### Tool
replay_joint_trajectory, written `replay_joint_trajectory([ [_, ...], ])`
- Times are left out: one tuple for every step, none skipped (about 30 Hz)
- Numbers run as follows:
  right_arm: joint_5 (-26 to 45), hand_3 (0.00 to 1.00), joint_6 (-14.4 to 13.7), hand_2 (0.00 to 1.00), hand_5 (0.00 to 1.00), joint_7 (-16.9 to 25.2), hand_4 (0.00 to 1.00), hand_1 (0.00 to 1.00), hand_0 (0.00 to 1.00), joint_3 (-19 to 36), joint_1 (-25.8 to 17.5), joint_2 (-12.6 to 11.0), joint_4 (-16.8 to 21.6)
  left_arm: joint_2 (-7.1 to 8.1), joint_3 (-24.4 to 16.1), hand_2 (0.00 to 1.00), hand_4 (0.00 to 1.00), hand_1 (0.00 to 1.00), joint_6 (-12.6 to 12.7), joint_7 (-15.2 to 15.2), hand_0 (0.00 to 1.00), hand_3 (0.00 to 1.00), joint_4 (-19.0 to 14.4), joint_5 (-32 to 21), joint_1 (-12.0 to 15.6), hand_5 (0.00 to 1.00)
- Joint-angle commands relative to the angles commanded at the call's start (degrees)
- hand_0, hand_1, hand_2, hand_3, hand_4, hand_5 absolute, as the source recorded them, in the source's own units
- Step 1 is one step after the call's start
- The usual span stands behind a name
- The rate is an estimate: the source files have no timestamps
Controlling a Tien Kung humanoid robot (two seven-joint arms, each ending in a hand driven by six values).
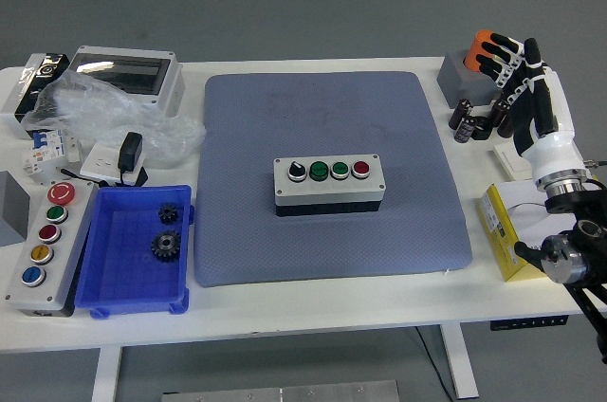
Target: Pick up the button,place it on the desk,press the button,press the button
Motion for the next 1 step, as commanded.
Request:
replay_joint_trajectory([
  [0.0,0.739,0.0,0.761,0.914,0.0,0.998,0.748,0.824,0.0,0.0,0.1,-0.1,-0.11,0.0,0.607,0.62,0.679,0.0,0.0,0.668,0.623,0.0,0.0,0.1,0.381],
])
